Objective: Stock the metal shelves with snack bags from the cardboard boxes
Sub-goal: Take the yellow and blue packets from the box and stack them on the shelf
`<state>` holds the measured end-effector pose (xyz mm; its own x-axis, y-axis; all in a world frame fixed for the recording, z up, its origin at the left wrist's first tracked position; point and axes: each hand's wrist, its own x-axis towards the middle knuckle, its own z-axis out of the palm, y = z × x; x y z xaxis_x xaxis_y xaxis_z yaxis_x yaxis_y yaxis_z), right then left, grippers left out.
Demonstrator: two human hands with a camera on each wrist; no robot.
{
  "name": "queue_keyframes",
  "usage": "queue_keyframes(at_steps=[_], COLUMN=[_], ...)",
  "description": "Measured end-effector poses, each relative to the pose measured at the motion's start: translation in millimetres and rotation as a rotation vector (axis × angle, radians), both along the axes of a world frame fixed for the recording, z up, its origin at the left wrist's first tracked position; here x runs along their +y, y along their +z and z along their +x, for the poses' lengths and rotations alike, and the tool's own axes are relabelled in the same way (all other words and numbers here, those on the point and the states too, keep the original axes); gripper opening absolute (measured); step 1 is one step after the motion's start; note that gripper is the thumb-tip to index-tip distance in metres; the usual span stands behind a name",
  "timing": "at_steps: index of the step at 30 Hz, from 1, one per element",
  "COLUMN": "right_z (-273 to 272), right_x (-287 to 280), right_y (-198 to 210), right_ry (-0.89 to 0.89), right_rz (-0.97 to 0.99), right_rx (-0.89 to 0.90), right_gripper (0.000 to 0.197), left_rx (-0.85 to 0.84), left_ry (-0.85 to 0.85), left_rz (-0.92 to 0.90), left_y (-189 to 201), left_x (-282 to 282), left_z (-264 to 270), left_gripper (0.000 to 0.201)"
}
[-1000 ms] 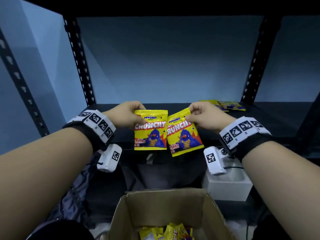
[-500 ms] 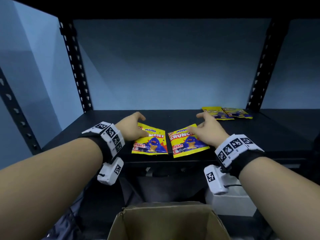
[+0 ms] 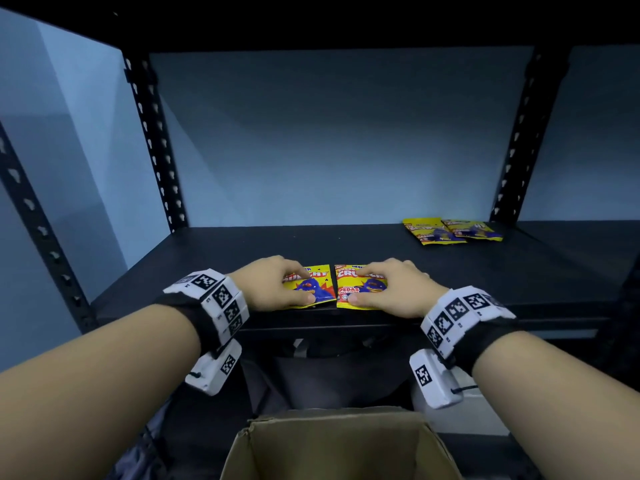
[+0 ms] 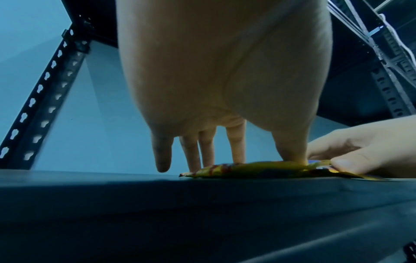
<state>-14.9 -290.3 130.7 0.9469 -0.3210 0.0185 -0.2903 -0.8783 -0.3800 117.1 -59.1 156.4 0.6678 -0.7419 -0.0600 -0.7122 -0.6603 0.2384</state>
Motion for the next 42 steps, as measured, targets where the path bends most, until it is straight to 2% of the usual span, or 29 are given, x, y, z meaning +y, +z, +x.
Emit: queue_keyframes(at_steps=[9,13,17,19,22,34,38,42], right_z=[1.9,-3.4,-16.3,-22.5,-29.0,-30.7,-30.1,-29.5], right_x=[8.1,-6.9,-27.4,-31.3,-31.9,-35.5,-36.1,-37.9], right_y=[-2.8,-1.4,-5.2,-10.1,-16.3,-16.5,-13.8,-13.3], right_ry=[-0.016,-0.149,-0.285,-0.302,-0.28,-0.277,-0.28,-0.263], right_rz=[-0.025,0.077,0.032,-0.011,-0.056,-0.036,-0.043,-0.033], right_rx=[-0.009,-0.157,-0.206,-0.2,-0.187,-0.157,-0.156,-0.157], right_gripper=[0.072,0.058,0.043,0.039,0.037,0.039,0.036,0.036], left_rx=[0.049,-0.044,-0.117,-0.098,-0.068,-0.067,-0.02,0.027], left_ry=[0.028,0.008,-0.021,0.029,0.093,0.141,0.165,0.216], left_rz=[-0.027,-0.069,0.138,0.26,0.328,0.428,0.372,0.286], left_y=[-0.1,2.5,-4.8,-10.5,-16.7,7.8,15.2,10.1], left_x=[-2.7,-19.6,-52.5,-68.9,-85.5,-133.2,-147.8,-161.0], left_z=[-7.3,-27.8,-66.5,-83.7,-93.5,-36.3,-14.1,21.0], left_gripper=[0.061,0.068,0.088,0.096,0.099,0.087,0.081,0.086])
